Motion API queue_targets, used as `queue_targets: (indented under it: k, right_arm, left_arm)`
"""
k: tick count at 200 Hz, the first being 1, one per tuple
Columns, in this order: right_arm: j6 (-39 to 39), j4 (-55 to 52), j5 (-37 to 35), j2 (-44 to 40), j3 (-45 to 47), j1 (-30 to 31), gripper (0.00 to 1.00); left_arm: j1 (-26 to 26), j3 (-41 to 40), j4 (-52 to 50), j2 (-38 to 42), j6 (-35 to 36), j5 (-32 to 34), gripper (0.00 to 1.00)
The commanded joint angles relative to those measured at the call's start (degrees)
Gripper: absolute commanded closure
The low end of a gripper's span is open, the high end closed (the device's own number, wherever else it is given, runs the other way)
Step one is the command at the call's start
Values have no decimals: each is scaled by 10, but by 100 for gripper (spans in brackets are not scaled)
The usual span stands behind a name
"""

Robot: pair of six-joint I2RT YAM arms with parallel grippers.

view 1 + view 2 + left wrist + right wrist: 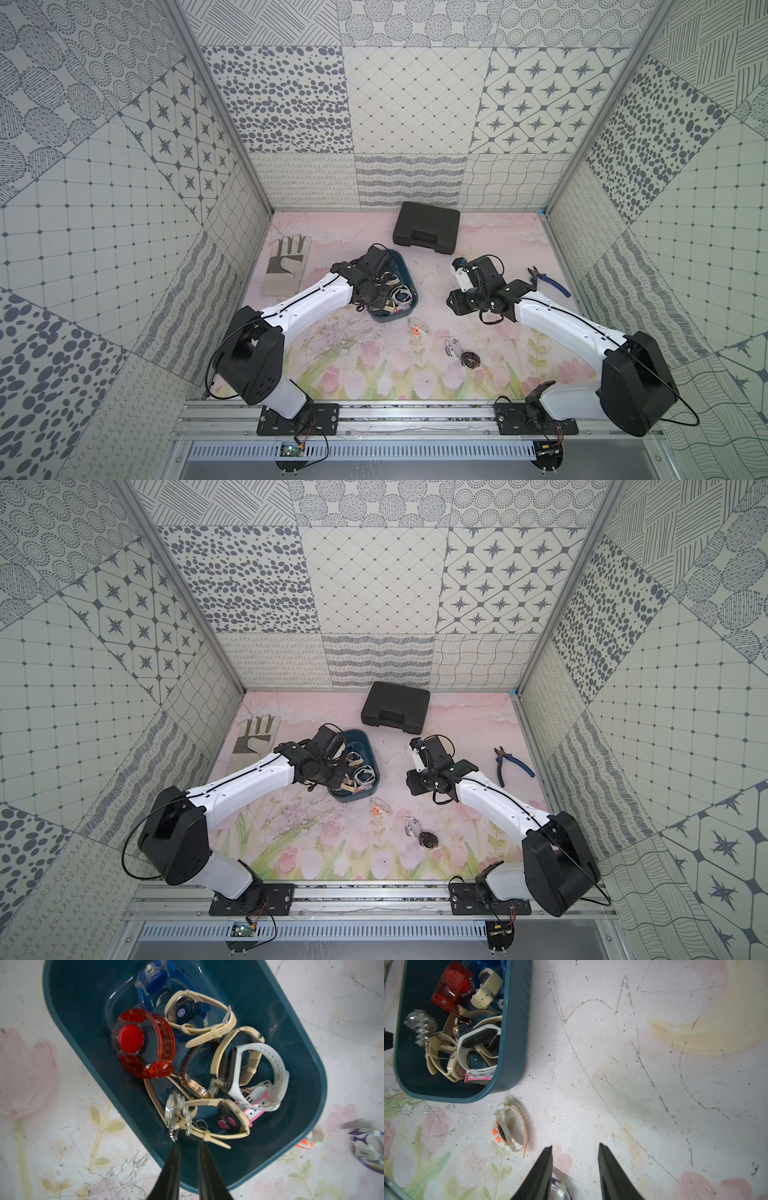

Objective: Put the watch into the storage box
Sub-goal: Place the watch in the storage box.

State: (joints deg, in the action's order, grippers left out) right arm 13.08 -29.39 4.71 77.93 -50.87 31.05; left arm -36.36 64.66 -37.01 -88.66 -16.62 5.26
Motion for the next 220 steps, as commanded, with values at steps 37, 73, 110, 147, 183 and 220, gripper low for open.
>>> queue_targets:
  k: [37,73,110,147,183,220]
  right_arm:
    - [-2,5,3,-14,1,-3,59]
    - [6,-6,7,-35,1,-2,59]
    - [37,-61,5,-77,-6,0,59]
    - [83,-141,-10,-138,-3,48,59]
    - [154,-215,-93,-168,13,138,59]
    - [185,-170,-89,-183,54,150,59]
  left_arm:
    - [4,12,7,44,-14,2,68]
    - [-6,12,9,112,-19,-19,67]
    - [-68,2,12,180,-10,-6,67]
    - [-94,-48,21,252,-39,-22,66]
    - [-108,-104,33,292,-61,-32,66]
    - [-108,-132,45,290,-71,-22,67]
